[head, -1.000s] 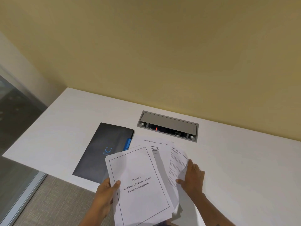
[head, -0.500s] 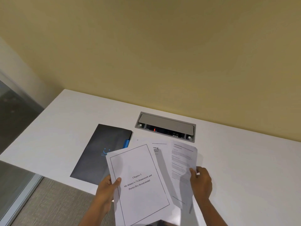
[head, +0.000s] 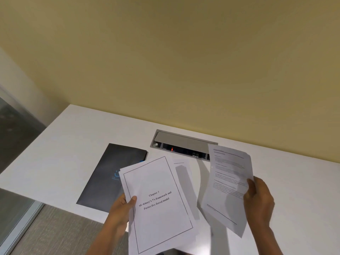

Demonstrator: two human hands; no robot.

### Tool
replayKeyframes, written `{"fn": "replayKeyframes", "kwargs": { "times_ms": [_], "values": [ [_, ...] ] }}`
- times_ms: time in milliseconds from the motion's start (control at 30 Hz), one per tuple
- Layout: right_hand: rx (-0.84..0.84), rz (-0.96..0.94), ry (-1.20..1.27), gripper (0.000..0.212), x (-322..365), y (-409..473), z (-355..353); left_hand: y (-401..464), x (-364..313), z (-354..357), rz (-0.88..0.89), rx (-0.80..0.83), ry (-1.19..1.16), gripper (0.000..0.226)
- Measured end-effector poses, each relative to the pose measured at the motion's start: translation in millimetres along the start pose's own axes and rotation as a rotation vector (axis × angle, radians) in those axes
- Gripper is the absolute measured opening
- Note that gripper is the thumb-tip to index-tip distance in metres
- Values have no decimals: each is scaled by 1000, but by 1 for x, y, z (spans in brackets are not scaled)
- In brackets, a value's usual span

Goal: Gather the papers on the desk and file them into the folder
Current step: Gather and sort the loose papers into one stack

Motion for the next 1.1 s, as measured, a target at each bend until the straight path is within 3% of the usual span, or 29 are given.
{"fn": "replayKeyframes", "kwargs": {
  "times_ms": [167,533,967,1100],
  "values": [
    [142,-113,185,10,27,7,-6,0,-11,10,-3,91,-48,24],
    [688,100,635,16,80,-16,71,2,-9,16,-67,184,-17,28],
    [1049,253,782,20,106,-43,123,-3,-6,18,-135,151,106,26],
    [1121,310,609,39,108,-31,135,-2,5,5,-60,39,86,23]
  ]
}}
Point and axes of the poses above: each hand's wrist, its own y-axis towards the middle knuckle, its own z-axis out of the palm, x = y × z, the point moved 3 cm from there along y, towards the middle knuckle, and after that the axes turned 10 degrees about x, right-handed, at the moved point
